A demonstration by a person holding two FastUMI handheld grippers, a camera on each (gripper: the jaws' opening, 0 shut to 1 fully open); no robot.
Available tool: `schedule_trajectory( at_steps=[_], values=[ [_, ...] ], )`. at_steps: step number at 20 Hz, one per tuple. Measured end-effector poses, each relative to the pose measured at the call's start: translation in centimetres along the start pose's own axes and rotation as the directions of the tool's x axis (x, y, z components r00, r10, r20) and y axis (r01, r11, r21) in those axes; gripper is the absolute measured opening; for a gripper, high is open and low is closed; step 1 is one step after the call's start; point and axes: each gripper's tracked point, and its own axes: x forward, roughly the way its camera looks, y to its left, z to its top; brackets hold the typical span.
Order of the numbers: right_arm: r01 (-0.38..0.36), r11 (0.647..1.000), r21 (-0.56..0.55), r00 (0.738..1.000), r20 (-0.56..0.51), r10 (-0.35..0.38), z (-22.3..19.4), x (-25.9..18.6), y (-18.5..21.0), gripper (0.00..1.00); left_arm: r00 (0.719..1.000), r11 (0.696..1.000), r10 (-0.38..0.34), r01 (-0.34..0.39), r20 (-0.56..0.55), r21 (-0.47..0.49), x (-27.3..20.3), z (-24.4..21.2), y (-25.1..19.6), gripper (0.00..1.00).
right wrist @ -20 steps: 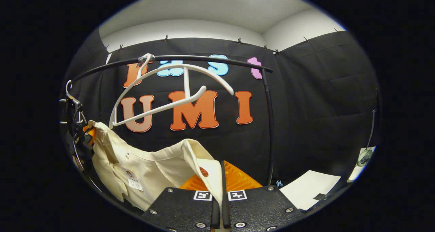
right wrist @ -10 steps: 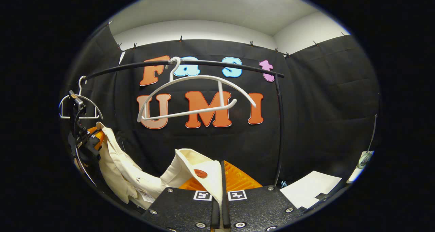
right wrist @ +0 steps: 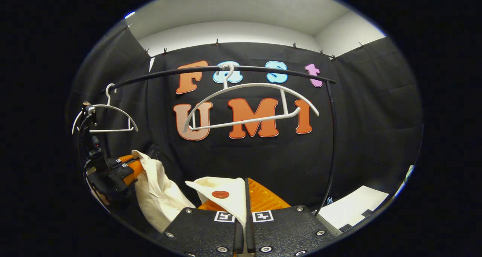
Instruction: Grasp the clothes on the hanger with both hands and then place them into the laundry hamper below.
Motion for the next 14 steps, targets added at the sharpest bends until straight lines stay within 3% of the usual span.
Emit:
schedule_trajectory(
  at_steps=[8,10,11,13,14],
  values=[
    [-0.04,0.998,0.037,0.995,-0.086,0.043,-3.9,-0.1,2.2,0.07,0.979,0.975,-0.179,0.163,-0.098,-0.154,-3.1,-3.3,-5.9,0.11],
    [-0.046,0.998,0.05,0.992,-0.114,0.052,-5.2,-0.1,2.5,0.07,0.964,0.957,-0.227,0.195,-0.139,-0.215,-3.7,-4.8,-7.4,0.12],
    [-0.046,0.997,0.054,0.99,-0.133,0.053,-6.1,-0.1,2.4,0.08,0.954,0.948,-0.251,0.208,-0.165,-0.239,-4.2,-5.8,-8.0,0.07],
    [-0.041,0.997,0.062,0.981,-0.187,0.052,-8.3,-0.1,2.2,0.08,0.934,0.941,-0.281,0.223,-0.222,-0.254,-5.1,-8.0,-8.8,0.13],
    [-0.036,0.997,0.062,0.975,-0.216,0.048,-9.5,-0.3,2.0,0.08,0.922,0.939,-0.292,0.226,-0.253,-0.259,-5.7,-9.2,-9.2,0.09]
  ],
)
